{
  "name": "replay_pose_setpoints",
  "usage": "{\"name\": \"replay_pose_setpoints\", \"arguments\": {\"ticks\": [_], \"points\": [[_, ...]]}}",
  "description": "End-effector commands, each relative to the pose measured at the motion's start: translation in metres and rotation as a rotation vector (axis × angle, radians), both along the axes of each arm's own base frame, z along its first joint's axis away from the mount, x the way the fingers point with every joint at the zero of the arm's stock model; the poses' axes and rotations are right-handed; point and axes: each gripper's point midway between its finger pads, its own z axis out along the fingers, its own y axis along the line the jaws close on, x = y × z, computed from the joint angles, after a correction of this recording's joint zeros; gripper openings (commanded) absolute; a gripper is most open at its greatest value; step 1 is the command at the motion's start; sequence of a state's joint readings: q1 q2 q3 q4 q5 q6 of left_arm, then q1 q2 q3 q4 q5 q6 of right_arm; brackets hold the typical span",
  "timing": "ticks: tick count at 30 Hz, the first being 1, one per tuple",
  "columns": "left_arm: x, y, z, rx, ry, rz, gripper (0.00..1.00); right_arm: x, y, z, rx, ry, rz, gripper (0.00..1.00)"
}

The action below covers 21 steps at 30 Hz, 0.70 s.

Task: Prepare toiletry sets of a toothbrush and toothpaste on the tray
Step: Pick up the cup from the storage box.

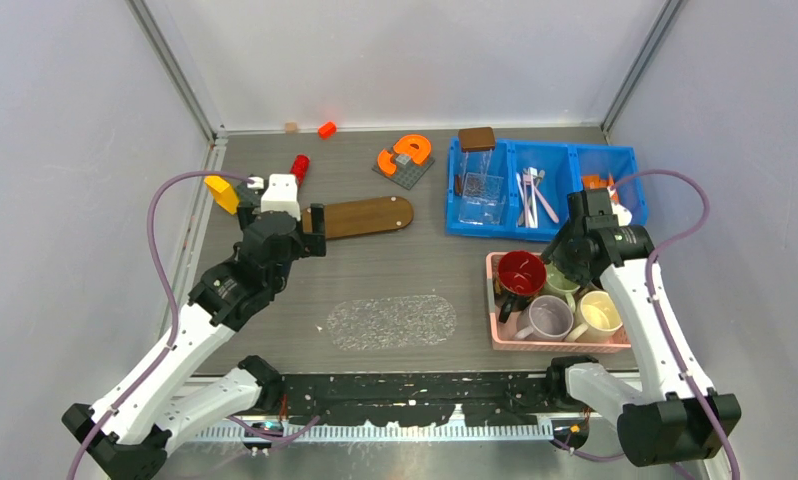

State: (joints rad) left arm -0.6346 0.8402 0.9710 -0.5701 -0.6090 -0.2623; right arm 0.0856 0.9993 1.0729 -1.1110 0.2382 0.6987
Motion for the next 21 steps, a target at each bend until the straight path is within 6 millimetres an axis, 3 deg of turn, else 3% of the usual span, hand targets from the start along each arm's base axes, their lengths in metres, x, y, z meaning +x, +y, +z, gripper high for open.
{"name": "replay_pose_setpoints", "arguments": {"ticks": [1, 11, 21], "points": [[0.001, -0.001, 0.017, -0.038, -0.033, 0.003, 1.00, 0.002, 0.013, -0.019, 0.068, 0.042, 0.001, 0.52], [0.001, -0.006, 0.015, -0.045, -0.023, -0.018, 1.00, 0.000, 0.019, -0.058, 0.093, 0.148, -0.039, 0.47], [0.001, -0.008, 0.014, -0.049, -0.019, -0.029, 1.00, -0.002, 0.028, -0.076, 0.105, 0.186, -0.013, 0.45]]}}
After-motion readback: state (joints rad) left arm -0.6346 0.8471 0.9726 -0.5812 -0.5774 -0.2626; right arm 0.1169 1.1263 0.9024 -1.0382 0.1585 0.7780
